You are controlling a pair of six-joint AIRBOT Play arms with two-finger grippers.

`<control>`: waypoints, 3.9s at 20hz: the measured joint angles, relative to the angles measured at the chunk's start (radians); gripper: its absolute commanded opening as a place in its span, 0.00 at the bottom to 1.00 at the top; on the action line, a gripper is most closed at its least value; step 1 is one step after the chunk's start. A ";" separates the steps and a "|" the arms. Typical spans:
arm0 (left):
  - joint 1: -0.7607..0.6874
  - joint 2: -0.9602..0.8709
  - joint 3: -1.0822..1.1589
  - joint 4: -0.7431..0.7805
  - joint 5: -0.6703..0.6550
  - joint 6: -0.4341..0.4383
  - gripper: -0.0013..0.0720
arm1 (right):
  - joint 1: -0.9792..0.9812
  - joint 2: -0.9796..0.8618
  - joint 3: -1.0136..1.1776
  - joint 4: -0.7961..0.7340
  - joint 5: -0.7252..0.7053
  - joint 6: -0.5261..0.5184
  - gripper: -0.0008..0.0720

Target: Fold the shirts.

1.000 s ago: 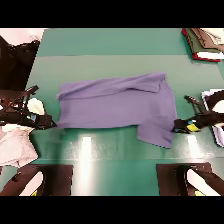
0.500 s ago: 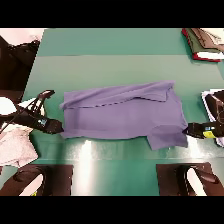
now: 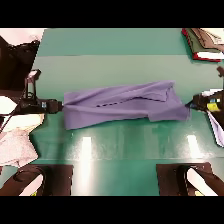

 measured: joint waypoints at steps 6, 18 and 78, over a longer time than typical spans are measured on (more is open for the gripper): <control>0.000 -0.076 0.006 0.004 0.194 -0.037 0.05 | 0.106 -0.275 0.240 0.007 -0.107 -0.011 0.03; 0.001 -0.192 0.031 0.038 0.415 -0.111 0.69 | 0.148 -0.668 0.613 0.009 -0.138 -0.012 0.65; -0.482 -1.064 0.904 -0.150 0.090 -0.066 0.05 | 0.500 -0.655 1.016 0.372 0.218 -0.055 0.03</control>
